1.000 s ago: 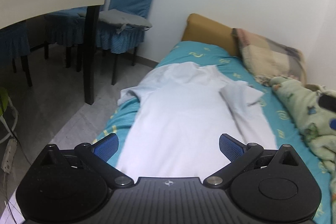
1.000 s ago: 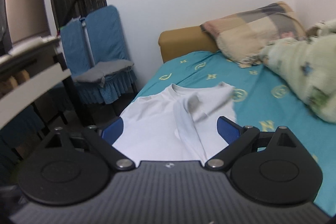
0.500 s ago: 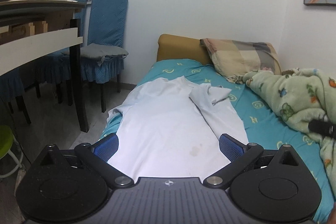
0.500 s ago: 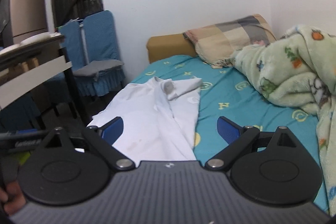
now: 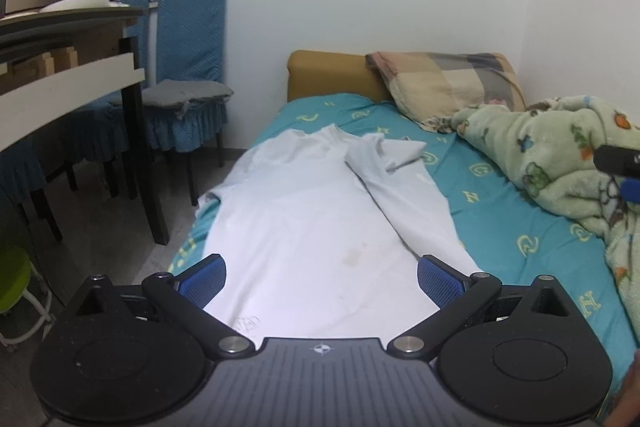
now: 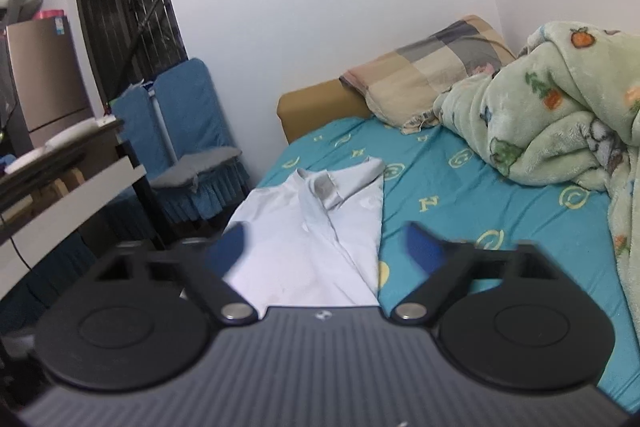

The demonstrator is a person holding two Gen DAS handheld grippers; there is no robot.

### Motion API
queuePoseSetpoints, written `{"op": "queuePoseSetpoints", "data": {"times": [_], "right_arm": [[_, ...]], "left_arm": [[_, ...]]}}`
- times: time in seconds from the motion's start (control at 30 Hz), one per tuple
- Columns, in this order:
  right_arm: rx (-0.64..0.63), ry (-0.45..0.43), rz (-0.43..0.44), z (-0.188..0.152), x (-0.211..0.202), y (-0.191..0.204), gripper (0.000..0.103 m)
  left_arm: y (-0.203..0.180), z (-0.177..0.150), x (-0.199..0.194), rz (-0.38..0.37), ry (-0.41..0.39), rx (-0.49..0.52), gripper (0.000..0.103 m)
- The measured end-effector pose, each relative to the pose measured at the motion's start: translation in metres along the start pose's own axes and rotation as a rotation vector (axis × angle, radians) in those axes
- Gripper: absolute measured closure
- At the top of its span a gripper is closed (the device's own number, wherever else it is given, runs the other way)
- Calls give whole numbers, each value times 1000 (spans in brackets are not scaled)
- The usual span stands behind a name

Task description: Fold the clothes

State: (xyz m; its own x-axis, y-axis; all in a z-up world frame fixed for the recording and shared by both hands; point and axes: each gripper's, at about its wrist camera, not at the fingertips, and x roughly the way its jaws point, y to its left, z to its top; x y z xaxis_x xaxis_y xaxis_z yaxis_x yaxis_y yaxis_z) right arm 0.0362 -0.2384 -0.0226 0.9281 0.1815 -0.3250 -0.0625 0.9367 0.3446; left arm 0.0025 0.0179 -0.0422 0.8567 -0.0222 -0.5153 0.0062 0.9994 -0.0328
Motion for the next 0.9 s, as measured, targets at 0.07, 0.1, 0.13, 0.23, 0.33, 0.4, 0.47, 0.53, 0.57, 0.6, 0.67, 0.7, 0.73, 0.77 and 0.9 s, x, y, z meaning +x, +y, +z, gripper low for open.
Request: {"op": "queuePoseSetpoints", "data": {"times": [0.07, 0.1, 0.13, 0.23, 0.33, 0.4, 0.47, 0.53, 0.57, 0.6, 0.67, 0.7, 0.73, 0.77, 0.9], "right_arm": [[17, -7, 7, 3, -3, -5, 34], [25, -11, 10, 5, -4, -8, 33], [34, -15, 13, 7, -6, -11, 33], [64, -6, 1, 12, -7, -21, 14], [94, 17, -23, 17, -7, -33, 14], [107, 27, -27, 19, -7, -42, 14], [105, 41, -6, 24, -7, -53, 15], [101, 51, 12, 30, -9, -65, 15], [107, 47, 13, 33, -12, -72, 15], [115, 39, 9, 36, -15, -81, 15], [139, 18, -23, 40, -21, -101, 15], [155, 7, -51, 41, -23, -111, 15], [179, 4, -83, 41, -23, -120, 15], [208, 5, -117, 39, -23, -128, 15], [316, 10, -224, 34, -18, -158, 14]], "left_arm": [[-6, -1, 0, 2, 10, 15, 0], [-10, -2, 1, 2, 12, 28, 0], [-14, -2, 1, 3, 13, 41, 0], [-26, -3, 3, -4, 22, 77, 0], [-38, -6, 6, -27, 44, 99, 0], [-46, -7, 9, -44, 63, 106, 0], [-55, -8, 12, -69, 82, 112, 2], [-64, -9, 15, -94, 102, 119, 4], [-69, -10, 17, -107, 112, 123, 4], [-76, -12, 18, -116, 124, 125, 5], [-90, -15, 22, -135, 147, 129, 6], [-98, -17, 24, -153, 158, 133, 9], [-107, -19, 25, -173, 169, 145, 11], [-117, -22, 26, -193, 181, 158, 13], [-157, -32, 31, -268, 211, 202, 19]]}}
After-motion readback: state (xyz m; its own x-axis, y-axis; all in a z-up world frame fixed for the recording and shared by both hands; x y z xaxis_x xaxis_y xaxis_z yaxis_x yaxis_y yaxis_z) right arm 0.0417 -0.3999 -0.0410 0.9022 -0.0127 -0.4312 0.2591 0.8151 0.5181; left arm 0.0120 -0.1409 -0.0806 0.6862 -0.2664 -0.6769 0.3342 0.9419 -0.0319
